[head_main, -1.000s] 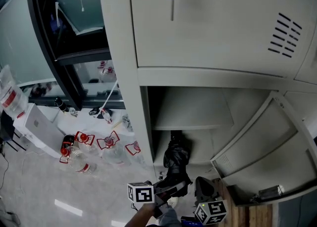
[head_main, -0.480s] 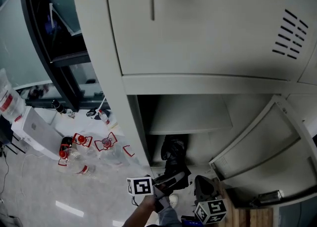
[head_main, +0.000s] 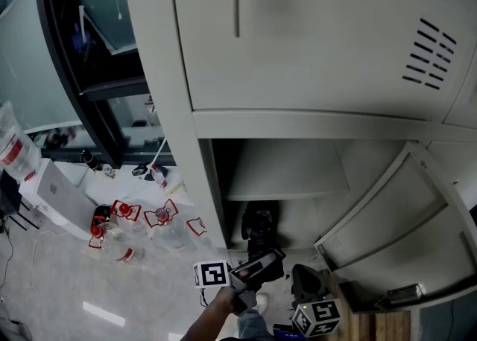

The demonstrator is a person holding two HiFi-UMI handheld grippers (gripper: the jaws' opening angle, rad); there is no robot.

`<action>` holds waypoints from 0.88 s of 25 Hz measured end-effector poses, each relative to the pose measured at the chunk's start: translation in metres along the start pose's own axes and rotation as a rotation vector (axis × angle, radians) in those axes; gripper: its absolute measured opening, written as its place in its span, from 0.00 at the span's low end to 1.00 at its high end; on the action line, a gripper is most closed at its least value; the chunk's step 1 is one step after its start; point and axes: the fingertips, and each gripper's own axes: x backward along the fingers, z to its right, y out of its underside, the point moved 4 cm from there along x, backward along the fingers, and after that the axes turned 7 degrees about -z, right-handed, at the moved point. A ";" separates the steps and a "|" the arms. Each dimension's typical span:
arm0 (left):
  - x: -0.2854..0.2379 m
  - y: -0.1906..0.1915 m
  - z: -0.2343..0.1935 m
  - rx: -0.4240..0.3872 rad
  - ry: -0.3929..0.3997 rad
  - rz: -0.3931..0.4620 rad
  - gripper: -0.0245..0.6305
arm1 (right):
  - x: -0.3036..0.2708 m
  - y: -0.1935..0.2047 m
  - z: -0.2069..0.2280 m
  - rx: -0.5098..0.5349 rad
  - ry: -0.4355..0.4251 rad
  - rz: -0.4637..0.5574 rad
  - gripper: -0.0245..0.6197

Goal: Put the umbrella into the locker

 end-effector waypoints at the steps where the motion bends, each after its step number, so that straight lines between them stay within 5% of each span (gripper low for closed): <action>1: 0.001 0.001 0.001 0.013 0.011 0.012 0.56 | 0.002 0.000 -0.001 0.001 -0.001 0.002 0.04; 5: 0.012 0.005 0.008 0.033 0.034 0.081 0.57 | 0.011 0.001 -0.003 0.001 0.001 0.012 0.04; 8: 0.031 0.009 0.007 -0.021 -0.021 0.136 0.57 | 0.020 0.001 -0.004 -0.010 0.000 0.030 0.04; 13: 0.066 0.020 0.016 -0.300 -0.262 0.146 0.57 | 0.034 0.004 -0.012 0.013 0.002 0.040 0.04; 16: 0.081 0.030 0.023 -0.422 -0.329 0.167 0.56 | 0.041 0.005 -0.020 0.032 0.003 0.044 0.04; 19: 0.094 0.038 0.031 -0.461 -0.327 0.219 0.16 | 0.048 0.004 -0.028 0.043 0.003 0.061 0.04; 22: 0.099 0.045 0.041 -0.525 -0.337 0.221 0.07 | 0.055 0.003 -0.035 0.066 0.007 0.078 0.04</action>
